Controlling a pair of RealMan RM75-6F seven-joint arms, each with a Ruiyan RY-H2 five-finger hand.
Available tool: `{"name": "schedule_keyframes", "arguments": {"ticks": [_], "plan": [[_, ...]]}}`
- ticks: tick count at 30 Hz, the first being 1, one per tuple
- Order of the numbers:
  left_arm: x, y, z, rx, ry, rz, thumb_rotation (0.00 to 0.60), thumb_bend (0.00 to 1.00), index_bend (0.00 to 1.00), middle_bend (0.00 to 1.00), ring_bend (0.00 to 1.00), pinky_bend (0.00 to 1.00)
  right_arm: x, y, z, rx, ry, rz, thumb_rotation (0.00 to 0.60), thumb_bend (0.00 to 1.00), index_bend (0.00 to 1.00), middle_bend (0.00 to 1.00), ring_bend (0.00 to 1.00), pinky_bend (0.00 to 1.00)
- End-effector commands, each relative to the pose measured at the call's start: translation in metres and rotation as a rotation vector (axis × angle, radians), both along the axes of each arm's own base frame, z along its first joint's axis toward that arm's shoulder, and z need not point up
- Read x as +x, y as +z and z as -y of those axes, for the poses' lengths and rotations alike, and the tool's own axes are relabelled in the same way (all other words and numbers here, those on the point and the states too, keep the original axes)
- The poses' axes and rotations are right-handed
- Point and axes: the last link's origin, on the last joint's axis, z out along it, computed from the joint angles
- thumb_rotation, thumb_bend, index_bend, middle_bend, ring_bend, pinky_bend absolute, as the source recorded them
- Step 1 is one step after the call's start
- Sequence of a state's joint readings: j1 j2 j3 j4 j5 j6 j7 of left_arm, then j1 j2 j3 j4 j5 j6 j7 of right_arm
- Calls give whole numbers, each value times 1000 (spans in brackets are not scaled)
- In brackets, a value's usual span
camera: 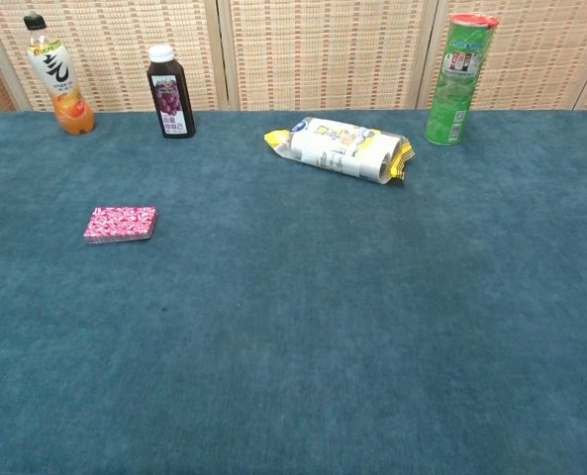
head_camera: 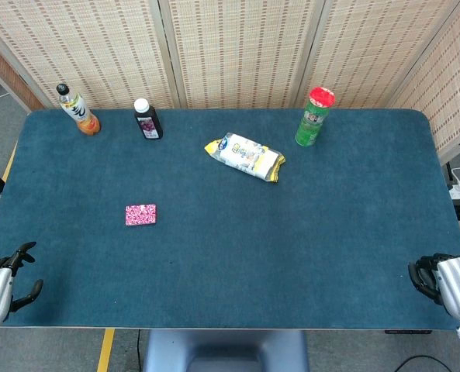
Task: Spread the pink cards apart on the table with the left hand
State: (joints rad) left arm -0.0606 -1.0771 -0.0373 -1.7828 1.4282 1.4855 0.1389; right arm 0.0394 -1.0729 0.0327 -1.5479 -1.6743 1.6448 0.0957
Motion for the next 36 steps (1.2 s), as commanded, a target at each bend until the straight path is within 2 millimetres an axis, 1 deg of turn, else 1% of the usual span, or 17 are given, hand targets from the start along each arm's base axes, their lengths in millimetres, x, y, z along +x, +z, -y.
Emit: {"name": "schedule_keyframes", "arguments": {"ticks": [1,7,8,9,10,11,12,13,14,15,16,17,19,21,28,32,36], "plan": [[0,0,0,-5,-7,-11,600,317,161,355,372,341,0,-1,0,7,0,-2,600,449,1000,887,837,1000],[1,-2,1,-11,-26,-20,600,320,162,373,374,341,0,-2,0,20,-3,-2,600,449,1000,887,837,1000],[1,-3,0,-10,-32,-25,600,324,162,392,388,342,0,-2,0,22,-2,-1,600,449,1000,887,837,1000],[1,-4,0,-9,-39,-31,600,328,162,434,426,351,0,-2,0,24,-1,1,600,449,1000,887,837,1000],[1,-5,-1,-7,-48,-37,600,331,161,499,489,382,1,-2,0,24,0,4,600,449,1000,887,837,1000],[1,-7,-2,-5,-52,-40,600,330,157,563,561,435,1,-2,1,23,0,4,600,449,1000,887,837,1000],[1,-9,-4,-2,-60,-37,600,330,151,642,649,535,1,-2,2,22,0,2,600,449,1000,887,837,1000],[2,-11,-6,2,-72,-35,600,330,144,738,757,684,0,-2,2,21,-1,0,600,449,1000,887,837,1000],[2,-14,-7,6,-86,-36,600,331,142,793,820,769,0,-2,3,20,-3,-4,600,450,1000,887,837,1000],[2,-16,-9,10,-95,-45,600,332,143,878,904,883,0,-2,4,18,-7,-9,600,449,1000,887,837,1000],[2,-19,-12,14,-105,-61,600,332,159,945,966,955,-1,-1,5,14,-11,-18,600,450,1000,887,839,1000],[4,-22,-15,16,-117,-66,600,332,187,981,993,988,-1,-1,5,9,-14,-22,600,450,1000,887,842,1000],[7,-31,-20,-11,-110,-54,600,333,276,1000,1000,1000,-1,1,5,-4,-23,-28,600,453,1000,887,850,1000],[13,-36,-27,-50,-95,-48,600,336,301,1000,1000,1000,-1,2,5,-13,-25,-20,600,453,1000,887,852,1000],[44,-51,-70,-161,-100,-55,600,353,312,1000,1000,1000,-2,5,6,7,-27,5,600,452,1000,887,852,1000],[56,-64,-95,-212,-106,-61,600,361,307,1000,1000,1000,-2,6,6,23,-30,7,600,453,1000,887,852,1000],[66,-80,-118,-217,-98,-69,600,360,276,1000,1000,1000,-2,6,6,29,-28,13,600,453,1000,887,852,1000]]}}
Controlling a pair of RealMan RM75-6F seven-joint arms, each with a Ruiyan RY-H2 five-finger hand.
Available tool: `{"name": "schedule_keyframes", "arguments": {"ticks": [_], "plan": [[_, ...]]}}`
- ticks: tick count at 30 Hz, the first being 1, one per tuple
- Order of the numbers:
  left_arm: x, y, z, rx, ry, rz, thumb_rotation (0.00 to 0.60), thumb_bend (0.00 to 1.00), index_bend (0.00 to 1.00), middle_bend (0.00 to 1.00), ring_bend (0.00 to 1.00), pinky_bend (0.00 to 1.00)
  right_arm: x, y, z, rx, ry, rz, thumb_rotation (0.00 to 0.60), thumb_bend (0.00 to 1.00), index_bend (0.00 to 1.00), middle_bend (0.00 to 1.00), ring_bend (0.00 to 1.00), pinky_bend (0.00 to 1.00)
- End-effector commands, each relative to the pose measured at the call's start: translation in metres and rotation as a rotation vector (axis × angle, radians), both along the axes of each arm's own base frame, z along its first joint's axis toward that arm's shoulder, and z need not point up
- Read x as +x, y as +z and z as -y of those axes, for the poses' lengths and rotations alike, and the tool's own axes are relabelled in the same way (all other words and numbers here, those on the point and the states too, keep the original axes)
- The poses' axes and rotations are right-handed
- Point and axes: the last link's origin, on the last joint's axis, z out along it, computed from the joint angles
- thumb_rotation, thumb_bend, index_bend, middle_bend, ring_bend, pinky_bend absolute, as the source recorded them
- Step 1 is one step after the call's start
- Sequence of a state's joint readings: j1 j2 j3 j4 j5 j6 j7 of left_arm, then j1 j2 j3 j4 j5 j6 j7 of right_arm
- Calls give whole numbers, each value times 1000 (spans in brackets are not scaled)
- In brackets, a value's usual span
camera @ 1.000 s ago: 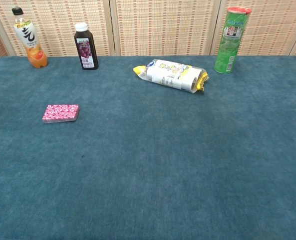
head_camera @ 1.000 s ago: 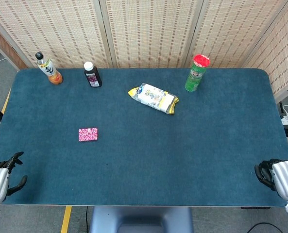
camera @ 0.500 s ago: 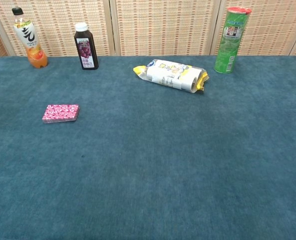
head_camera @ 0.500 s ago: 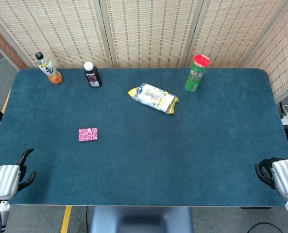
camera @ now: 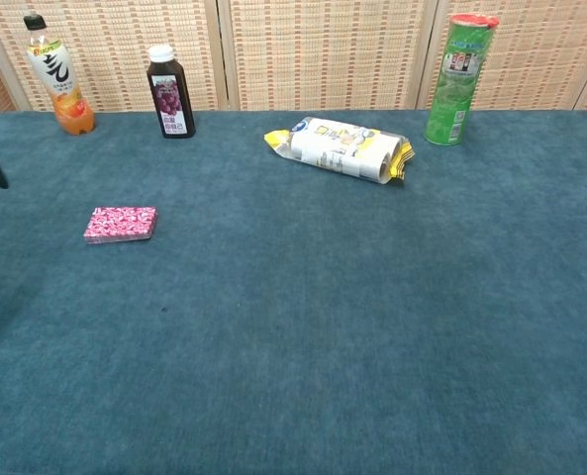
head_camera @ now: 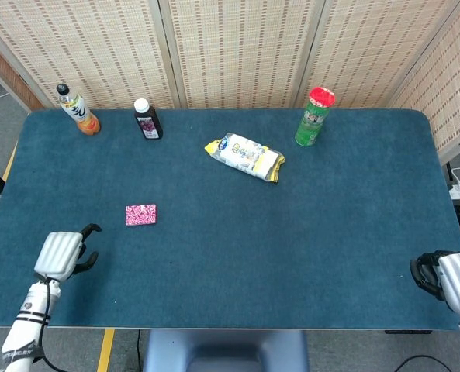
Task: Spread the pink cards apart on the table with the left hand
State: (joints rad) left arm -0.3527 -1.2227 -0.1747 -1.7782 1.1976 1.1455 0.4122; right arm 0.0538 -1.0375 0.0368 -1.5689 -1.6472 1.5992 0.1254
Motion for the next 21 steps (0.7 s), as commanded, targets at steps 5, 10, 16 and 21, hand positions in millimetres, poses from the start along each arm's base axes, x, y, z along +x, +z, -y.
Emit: {"name": "schedule_keyframes", "arguments": {"ticks": [5,10,16,21], "plan": [[25,-35,-38,31,37,8,600,360,264,1000,1000,1000,0,2,0,5,2,13,600,453,1000,887,852,1000],[36,-54,-51,56,81,15,600,361,259,1000,1000,1000,0,3,0,6,3,21,600,453,1000,887,852,1000],[43,-77,-67,50,118,-6,600,360,231,1000,1000,1000,0,4,0,11,5,25,600,452,1000,887,852,1000],[48,-94,-75,43,126,-24,600,358,228,1000,1000,1000,0,4,1,18,5,30,600,452,1000,887,852,1000]]}}
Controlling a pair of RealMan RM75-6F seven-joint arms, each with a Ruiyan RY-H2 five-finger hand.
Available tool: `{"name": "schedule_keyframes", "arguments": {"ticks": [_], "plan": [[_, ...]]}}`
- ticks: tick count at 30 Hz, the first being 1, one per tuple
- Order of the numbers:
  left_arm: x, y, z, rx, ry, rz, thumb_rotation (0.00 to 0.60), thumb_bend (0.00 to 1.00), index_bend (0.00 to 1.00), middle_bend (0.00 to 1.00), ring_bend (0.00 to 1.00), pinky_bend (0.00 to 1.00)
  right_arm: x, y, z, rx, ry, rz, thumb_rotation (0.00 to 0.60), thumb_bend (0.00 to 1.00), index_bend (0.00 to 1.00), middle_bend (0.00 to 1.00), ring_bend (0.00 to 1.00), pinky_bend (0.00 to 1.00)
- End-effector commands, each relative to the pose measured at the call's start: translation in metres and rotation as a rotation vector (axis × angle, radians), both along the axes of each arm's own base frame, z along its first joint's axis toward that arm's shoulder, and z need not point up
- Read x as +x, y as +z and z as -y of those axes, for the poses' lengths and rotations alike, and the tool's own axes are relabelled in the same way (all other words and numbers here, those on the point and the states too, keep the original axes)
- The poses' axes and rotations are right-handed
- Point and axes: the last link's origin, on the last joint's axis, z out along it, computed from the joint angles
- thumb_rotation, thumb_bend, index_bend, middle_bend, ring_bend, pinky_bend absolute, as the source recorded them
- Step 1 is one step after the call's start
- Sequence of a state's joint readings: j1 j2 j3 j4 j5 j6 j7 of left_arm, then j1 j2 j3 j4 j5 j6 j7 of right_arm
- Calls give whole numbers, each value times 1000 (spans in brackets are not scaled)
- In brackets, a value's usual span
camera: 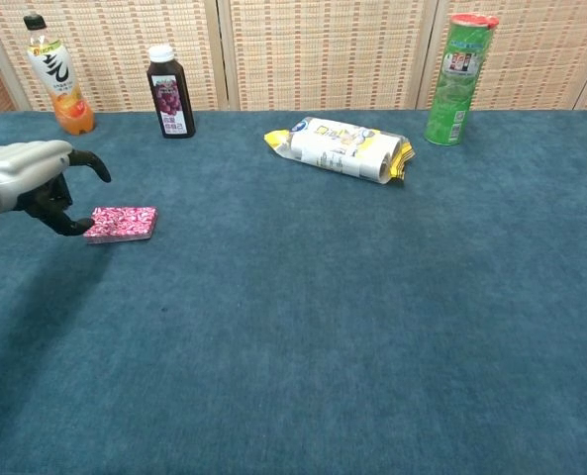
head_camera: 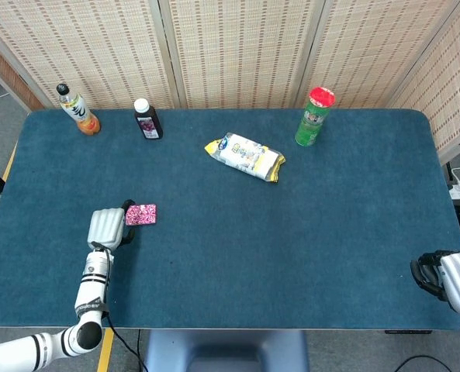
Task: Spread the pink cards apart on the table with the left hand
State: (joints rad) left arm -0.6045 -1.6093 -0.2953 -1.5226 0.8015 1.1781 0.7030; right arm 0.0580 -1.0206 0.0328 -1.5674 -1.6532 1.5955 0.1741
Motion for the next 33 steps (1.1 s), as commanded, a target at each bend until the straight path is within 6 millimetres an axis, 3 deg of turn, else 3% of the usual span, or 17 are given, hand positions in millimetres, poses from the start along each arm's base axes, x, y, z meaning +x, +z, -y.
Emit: {"name": "schedule_keyframes", "arguments": {"ticks": [1,10,20,33], "plan": [[3,-9,-5,-7,4,-9,600,358,228,1000,1000,1000,0,0,0,2,-1,1,600,452,1000,887,852,1000],[-5,-28,-18,-48,50,-77,600,353,198,1000,1000,1000,0,4,1,-3,0,17,600,453,1000,887,852,1000],[-7,-36,-30,-42,89,-93,600,351,192,1000,1000,1000,0,5,2,-3,-4,24,600,453,1000,887,852,1000],[1,-40,-36,-41,87,-93,600,352,274,1000,1000,1000,0,6,2,1,-4,24,600,452,1000,887,852,1000]]}}
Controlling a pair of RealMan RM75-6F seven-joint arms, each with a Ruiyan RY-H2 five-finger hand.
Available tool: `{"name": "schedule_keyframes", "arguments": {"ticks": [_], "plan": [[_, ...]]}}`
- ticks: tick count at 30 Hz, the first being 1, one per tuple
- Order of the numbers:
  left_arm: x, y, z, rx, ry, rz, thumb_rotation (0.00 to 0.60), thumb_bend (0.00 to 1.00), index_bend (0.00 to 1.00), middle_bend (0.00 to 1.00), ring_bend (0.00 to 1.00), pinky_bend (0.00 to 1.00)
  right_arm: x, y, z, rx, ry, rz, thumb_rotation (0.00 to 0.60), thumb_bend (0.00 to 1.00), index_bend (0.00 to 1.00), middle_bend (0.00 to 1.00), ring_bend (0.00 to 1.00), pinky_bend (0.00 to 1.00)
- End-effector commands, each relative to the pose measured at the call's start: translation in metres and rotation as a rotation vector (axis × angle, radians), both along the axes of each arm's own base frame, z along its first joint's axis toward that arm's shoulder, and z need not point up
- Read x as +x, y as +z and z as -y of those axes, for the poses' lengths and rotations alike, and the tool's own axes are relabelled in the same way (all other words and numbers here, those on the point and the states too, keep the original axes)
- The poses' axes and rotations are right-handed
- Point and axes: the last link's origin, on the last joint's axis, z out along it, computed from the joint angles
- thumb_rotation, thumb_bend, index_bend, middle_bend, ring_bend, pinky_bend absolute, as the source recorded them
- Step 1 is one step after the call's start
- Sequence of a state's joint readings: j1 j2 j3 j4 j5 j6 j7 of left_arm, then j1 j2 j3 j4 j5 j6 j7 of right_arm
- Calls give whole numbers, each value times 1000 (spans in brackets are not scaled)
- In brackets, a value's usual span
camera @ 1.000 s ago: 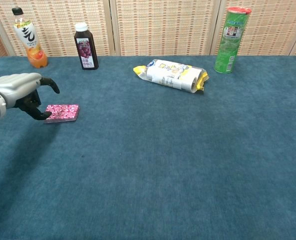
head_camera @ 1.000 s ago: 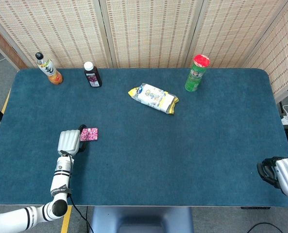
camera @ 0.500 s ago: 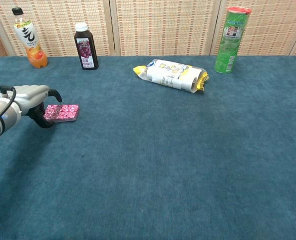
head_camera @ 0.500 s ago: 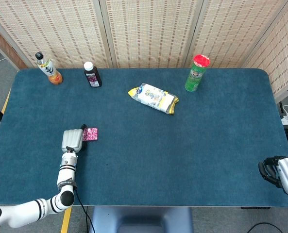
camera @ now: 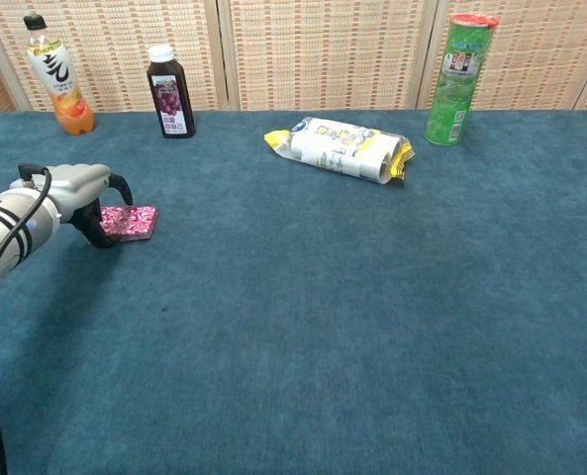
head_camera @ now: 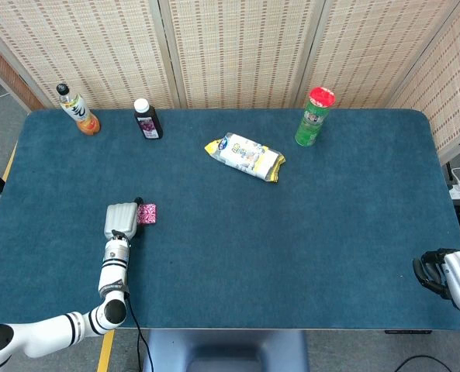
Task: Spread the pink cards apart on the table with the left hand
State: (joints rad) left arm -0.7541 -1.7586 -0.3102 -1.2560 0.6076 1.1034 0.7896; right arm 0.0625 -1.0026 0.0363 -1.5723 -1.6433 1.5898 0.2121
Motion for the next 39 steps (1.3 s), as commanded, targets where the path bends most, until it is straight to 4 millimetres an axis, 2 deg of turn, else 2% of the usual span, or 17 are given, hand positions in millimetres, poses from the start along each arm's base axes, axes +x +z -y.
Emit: {"name": "schedule_keyframes", "arguments": {"ticks": [1,15,28,39], "plan": [[0,-1,0,1,1,0,600,352,277,1000,1000,1000,0,0,0,0,0,-1,600,452,1000,887,852,1000],[0,-1,-2,3,7,-9,600,354,276,1000,1000,1000,0,-1,0,4,0,-4,600,453,1000,887,852,1000],[2,-2,-2,5,15,-3,600,353,231,1000,1000,1000,0,0,0,4,0,-5,600,452,1000,887,852,1000],[2,-4,-3,0,24,-8,600,353,244,1000,1000,1000,0,0,0,5,2,-4,600,453,1000,887,852,1000]]}}
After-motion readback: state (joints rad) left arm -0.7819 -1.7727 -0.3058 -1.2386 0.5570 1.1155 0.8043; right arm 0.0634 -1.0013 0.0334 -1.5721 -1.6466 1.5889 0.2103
